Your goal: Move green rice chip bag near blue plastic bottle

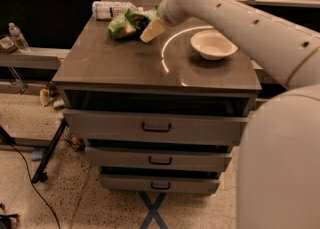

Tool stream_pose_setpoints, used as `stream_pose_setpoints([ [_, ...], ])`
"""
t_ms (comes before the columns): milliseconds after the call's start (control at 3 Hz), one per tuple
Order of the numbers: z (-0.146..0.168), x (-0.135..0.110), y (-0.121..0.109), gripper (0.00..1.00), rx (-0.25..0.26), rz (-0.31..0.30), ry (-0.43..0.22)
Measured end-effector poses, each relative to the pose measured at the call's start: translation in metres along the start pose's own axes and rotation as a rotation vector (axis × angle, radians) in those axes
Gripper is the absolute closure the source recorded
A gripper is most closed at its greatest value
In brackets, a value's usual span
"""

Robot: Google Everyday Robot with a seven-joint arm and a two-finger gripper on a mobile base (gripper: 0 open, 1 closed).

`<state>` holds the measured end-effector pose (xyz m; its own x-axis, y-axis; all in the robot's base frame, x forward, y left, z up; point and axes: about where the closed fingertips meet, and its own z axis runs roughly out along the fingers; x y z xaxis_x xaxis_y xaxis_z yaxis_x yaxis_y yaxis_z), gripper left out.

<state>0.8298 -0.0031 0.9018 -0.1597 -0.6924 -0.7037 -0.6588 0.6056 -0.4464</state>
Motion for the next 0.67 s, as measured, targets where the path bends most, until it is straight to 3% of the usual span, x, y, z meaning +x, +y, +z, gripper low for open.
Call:
stream_pose_setpoints([
  [333,-0.050,0.036,-0.015,0.00,0.017,0.048,-0.009],
  [667,-0.099,0.088,-0.035,0.00,0.048,0.137,0.065],
])
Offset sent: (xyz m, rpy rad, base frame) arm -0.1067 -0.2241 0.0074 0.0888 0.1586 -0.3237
